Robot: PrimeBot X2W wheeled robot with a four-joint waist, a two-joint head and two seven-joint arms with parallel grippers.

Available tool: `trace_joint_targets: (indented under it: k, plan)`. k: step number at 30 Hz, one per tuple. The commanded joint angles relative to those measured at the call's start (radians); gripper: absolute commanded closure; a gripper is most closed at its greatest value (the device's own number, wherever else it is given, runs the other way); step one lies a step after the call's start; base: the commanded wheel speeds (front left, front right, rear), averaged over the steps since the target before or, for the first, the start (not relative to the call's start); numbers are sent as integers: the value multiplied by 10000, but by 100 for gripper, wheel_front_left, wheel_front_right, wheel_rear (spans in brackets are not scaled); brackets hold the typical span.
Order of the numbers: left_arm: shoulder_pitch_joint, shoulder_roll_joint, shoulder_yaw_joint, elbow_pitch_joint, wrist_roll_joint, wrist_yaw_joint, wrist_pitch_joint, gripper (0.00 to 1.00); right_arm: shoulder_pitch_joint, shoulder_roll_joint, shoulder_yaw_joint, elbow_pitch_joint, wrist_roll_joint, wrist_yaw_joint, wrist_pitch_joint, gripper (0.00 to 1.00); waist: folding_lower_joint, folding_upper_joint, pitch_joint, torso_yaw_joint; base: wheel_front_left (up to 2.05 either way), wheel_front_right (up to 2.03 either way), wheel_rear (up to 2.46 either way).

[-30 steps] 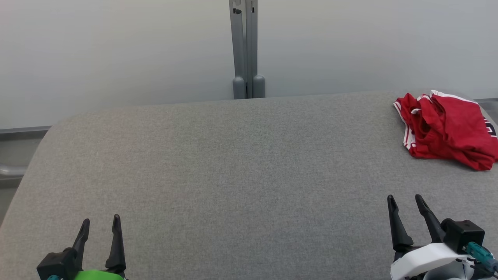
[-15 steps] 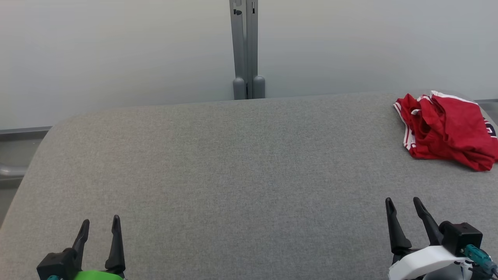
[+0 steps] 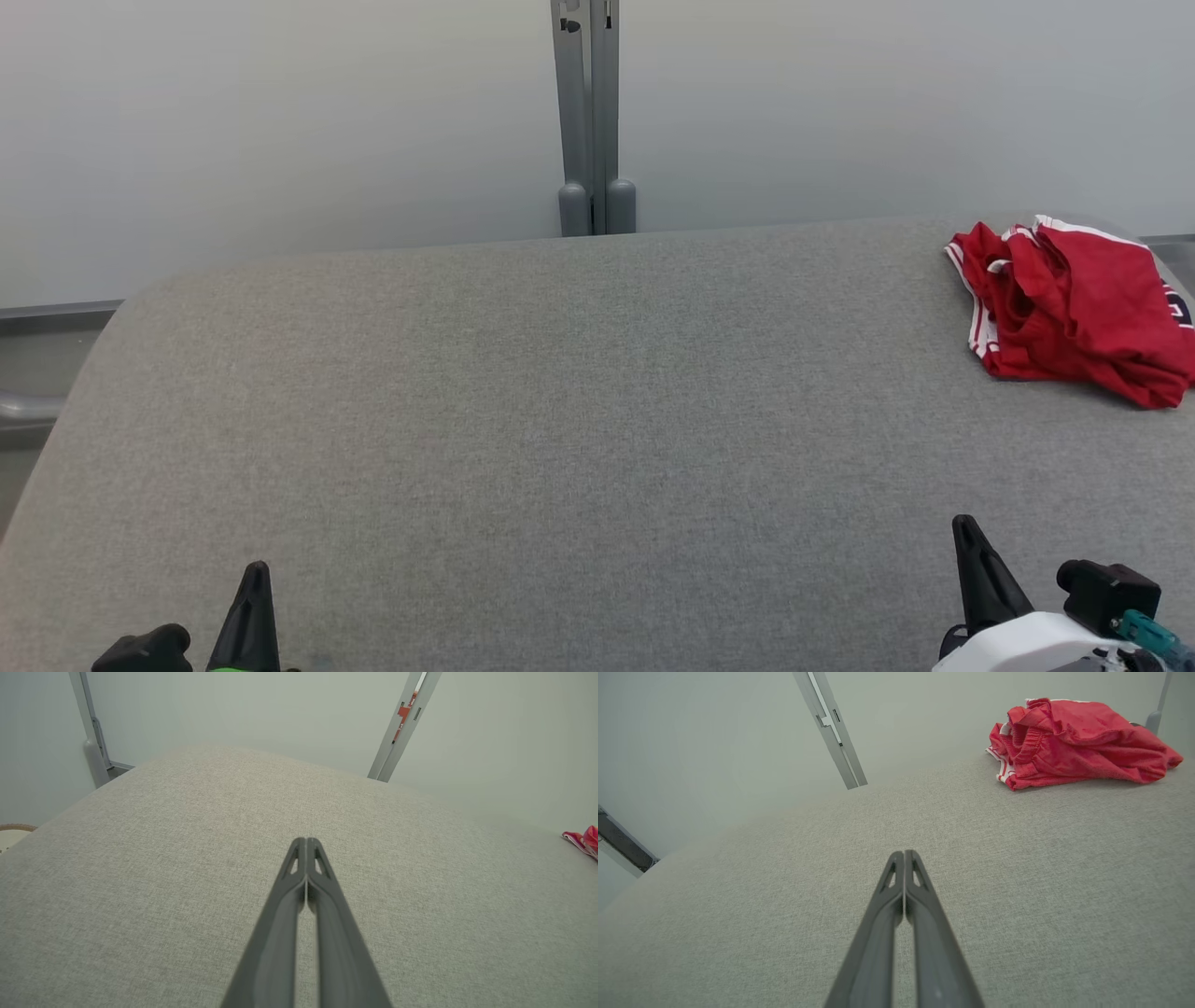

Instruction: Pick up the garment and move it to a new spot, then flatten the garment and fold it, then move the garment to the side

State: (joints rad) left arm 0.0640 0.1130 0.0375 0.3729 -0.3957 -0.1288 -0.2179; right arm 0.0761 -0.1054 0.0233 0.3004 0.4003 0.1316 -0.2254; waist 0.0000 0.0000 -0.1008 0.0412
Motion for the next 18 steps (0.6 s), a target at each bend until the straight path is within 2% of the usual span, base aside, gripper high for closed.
trace_joint_targets:
  k: [1, 18]
  plan:
    - [-308, 34, 91, -209, -460, -2, 85, 100, -308, -27, -86, -181, 440, -1, 99, 100, 0, 0, 13, -6, 0, 0, 0]
    - [-638, -114, 221, -493, -3109, -7, 789, 100, -666, 99, -368, -299, 3084, -3, 833, 100, 0, 0, 162, -65, 0, 0, 0]
